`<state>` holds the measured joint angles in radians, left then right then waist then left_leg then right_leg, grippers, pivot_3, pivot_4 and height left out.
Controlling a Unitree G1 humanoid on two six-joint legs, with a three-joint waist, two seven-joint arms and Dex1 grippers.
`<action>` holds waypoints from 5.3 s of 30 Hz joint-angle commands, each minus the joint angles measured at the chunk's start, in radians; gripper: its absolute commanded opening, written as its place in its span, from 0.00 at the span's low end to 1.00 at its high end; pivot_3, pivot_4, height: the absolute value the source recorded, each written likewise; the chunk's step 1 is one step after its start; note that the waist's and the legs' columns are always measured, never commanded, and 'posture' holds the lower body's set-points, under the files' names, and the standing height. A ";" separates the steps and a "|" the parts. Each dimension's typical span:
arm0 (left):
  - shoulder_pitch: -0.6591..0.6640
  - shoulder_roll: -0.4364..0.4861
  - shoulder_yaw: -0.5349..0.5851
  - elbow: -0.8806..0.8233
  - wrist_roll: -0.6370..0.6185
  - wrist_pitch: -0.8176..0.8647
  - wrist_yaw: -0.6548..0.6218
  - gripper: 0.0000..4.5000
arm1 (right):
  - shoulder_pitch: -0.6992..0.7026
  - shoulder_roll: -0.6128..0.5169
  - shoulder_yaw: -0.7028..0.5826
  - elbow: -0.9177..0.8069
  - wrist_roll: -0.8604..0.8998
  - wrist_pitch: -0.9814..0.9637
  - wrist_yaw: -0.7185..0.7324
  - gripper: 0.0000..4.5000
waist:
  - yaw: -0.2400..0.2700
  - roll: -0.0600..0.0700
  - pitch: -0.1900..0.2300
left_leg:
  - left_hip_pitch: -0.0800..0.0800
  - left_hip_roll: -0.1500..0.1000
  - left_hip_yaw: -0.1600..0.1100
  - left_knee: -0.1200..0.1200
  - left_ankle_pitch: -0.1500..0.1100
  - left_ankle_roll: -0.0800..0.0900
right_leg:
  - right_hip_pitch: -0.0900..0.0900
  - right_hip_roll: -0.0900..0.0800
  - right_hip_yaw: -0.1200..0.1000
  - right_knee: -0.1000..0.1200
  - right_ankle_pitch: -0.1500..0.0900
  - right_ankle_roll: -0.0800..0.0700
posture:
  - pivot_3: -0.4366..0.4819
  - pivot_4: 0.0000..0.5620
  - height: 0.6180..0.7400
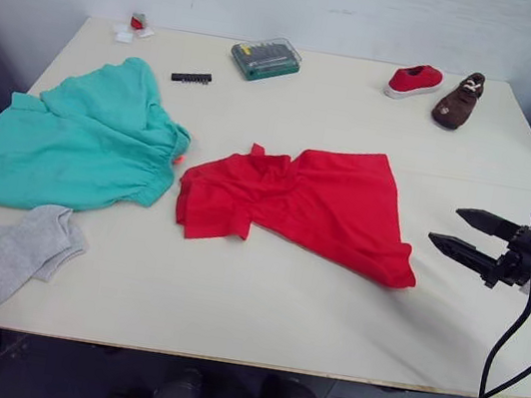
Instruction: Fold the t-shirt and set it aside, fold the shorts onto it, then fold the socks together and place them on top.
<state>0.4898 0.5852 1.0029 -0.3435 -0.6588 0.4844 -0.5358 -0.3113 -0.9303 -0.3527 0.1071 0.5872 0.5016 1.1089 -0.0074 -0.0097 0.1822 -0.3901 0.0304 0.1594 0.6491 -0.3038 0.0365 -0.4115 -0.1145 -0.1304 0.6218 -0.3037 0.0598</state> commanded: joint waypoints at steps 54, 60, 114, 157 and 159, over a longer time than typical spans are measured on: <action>-0.797 0.248 -0.904 0.227 0.216 0.058 -0.342 1.00 | 0.289 0.024 0.026 -0.437 -0.192 -0.191 -0.127 1.00 | 0.004 0.001 0.000 | 0.001 0.001 0.006 0.002 0.007 0.004 | -0.001 0.004 0.002 0.006 0.000 0.001 | 0.48 0.27 1.00; -0.825 0.184 -0.933 0.289 0.216 0.114 -0.326 1.00 | 0.276 0.032 0.039 -0.428 -0.199 -0.196 -0.136 1.00 | 0.008 0.000 0.000 | 0.001 0.000 0.005 0.004 0.007 0.004 | 0.000 0.004 0.003 0.007 0.000 0.002 | 0.48 0.27 1.00; -0.703 0.455 -0.854 0.150 0.294 -0.176 -0.644 0.70 | 0.370 0.043 0.012 -0.416 -0.192 -0.247 -0.163 1.00 | 0.009 0.000 0.000 | 0.001 0.001 0.004 0.009 0.006 0.004 | 0.000 0.001 0.004 0.012 -0.001 0.001 | 0.48 0.27 1.00; -1.071 0.158 -1.248 0.357 0.543 -0.169 -0.742 0.01 | 0.391 -0.030 0.056 -0.403 -0.215 -0.249 -0.054 1.00 | 0.005 0.000 0.000 | 0.001 0.001 0.005 0.016 0.005 0.008 | 0.001 0.003 0.004 0.016 -0.001 0.004 | 0.48 0.27 1.00; -1.051 0.194 -1.229 0.319 0.508 -0.135 -0.774 0.01 | 0.386 -0.056 0.077 -0.344 -0.274 -0.302 -0.046 1.00 | 0.005 0.000 0.000 | 0.001 0.001 0.005 0.016 0.005 0.008 | 0.001 0.003 0.003 0.015 -0.001 0.003 | 0.48 0.27 1.00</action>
<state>-0.5743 0.7540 -0.2611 0.0323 -0.1038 0.3202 -1.2755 0.0826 -0.9635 -0.2801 -0.2664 0.3622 0.2577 1.0544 -0.0021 -0.0096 0.1821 -0.3892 0.0309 0.1641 0.6648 -0.2984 0.0441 -0.4101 -0.1119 -0.1269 0.6373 -0.3050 0.0634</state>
